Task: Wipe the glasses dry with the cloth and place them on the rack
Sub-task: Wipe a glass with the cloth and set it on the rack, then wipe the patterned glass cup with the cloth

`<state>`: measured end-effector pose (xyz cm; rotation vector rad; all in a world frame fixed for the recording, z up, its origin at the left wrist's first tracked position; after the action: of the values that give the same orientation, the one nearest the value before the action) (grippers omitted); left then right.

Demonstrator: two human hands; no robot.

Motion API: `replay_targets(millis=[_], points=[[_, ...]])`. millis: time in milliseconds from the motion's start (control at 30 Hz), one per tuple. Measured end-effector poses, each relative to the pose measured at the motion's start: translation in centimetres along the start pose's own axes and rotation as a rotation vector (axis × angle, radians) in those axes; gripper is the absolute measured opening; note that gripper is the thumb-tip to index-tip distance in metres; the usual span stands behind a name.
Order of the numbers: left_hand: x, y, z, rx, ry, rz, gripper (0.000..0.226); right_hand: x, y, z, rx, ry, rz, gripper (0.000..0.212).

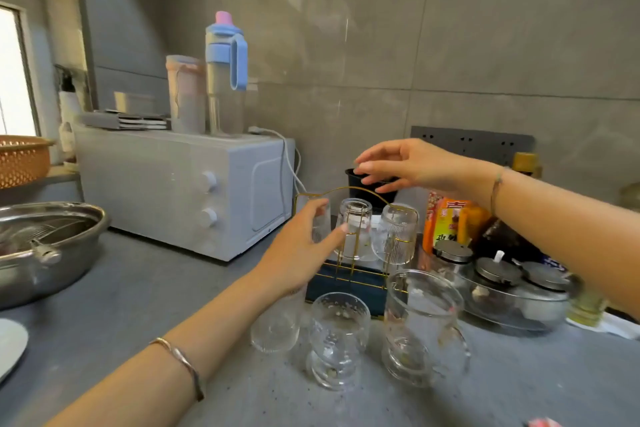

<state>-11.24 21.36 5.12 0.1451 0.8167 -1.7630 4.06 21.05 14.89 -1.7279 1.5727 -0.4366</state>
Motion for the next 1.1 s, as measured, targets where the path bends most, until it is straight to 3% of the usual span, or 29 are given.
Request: replay_targets(millis=[200,367,600,833,1100], points=[[5.2,2.6,3.8,0.006,0.104,0.013,0.054,7.6,-0.4,-0.4,0.035,0.057,-0.020,0.032],[8.5,6.4,4.3,0.074,0.049,-0.029,0.065,12.7,1.0,2.6,-0.008,0.125,0.032,0.026],[12.1,12.3,2.3,0.258,-0.190,-0.059,0.115,18.9,2.9,9.0,-0.221,0.227,0.296,0.009],[12.3,16.4,1.3,0.333,-0.282,0.025,0.144,23.9,4.3,14.4,-0.357,0.210,0.564,0.008],[10.7,17.7,-0.3,0.431,-0.305,0.188,0.140,26.6,6.3,18.2,-0.301,0.264,0.554,0.021]])
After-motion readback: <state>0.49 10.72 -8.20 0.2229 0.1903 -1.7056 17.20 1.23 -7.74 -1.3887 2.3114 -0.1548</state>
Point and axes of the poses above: each hand's wrist, its own x-axis away from the middle knuckle, its own y-axis out of the palm, z = x × y, the point moved 8 cm from there along -x, towards the middle knuckle, and after that the axes turned 6 degrees about x, right-handed, at the moved point
